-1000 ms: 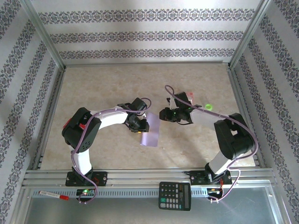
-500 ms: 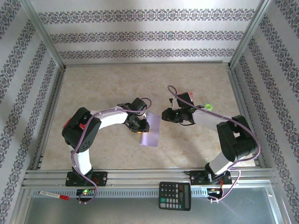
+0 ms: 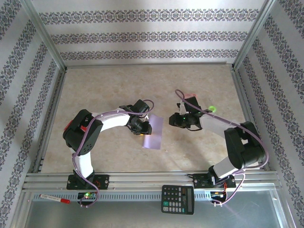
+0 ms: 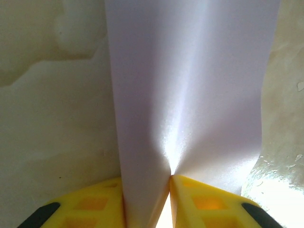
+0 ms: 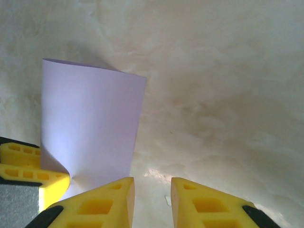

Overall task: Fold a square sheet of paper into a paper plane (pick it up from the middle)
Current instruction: First fold in half a square sheet of paper at the center of the table.

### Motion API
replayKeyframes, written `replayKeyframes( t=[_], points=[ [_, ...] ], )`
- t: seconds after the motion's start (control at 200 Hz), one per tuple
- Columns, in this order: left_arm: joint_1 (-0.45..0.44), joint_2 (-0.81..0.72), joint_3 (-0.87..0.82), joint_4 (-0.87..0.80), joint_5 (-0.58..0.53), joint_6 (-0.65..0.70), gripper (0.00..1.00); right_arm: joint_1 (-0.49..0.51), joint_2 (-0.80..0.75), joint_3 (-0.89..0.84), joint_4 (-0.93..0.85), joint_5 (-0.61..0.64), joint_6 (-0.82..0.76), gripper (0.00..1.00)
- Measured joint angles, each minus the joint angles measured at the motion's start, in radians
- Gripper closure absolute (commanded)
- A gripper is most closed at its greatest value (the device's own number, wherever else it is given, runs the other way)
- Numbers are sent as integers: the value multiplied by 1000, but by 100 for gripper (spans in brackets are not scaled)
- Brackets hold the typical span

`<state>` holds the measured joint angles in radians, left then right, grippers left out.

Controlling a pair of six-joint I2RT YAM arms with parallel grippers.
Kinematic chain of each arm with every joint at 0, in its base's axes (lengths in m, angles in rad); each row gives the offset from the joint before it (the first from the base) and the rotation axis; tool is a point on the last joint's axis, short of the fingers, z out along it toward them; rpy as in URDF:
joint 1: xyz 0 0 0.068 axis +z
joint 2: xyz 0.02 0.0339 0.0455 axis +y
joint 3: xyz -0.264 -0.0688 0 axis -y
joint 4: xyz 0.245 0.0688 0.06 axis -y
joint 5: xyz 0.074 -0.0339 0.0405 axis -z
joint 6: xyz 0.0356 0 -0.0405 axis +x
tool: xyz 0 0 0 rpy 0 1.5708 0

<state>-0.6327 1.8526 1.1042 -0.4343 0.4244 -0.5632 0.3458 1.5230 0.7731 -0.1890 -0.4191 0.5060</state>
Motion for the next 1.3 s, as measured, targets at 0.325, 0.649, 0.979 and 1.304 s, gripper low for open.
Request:
replayKeyframes(
  t=[0.325, 0.649, 0.979, 1.304],
  points=[
    [0, -8, -14, 19, 0, -6, 71, -43, -102, -17, -63, 22, -22, 73],
    [0, -8, -14, 18, 0, -6, 75, -43, -112, -32, -97, 21, -25, 73],
    [5, -8, -16, 17, 4, -6, 77, -43, -109, -32, -96, 10, -24, 73],
    [8, -8, -16, 16, 16, -17, 77, -12, -109, -55, -69, -36, -10, 73]
  ],
)
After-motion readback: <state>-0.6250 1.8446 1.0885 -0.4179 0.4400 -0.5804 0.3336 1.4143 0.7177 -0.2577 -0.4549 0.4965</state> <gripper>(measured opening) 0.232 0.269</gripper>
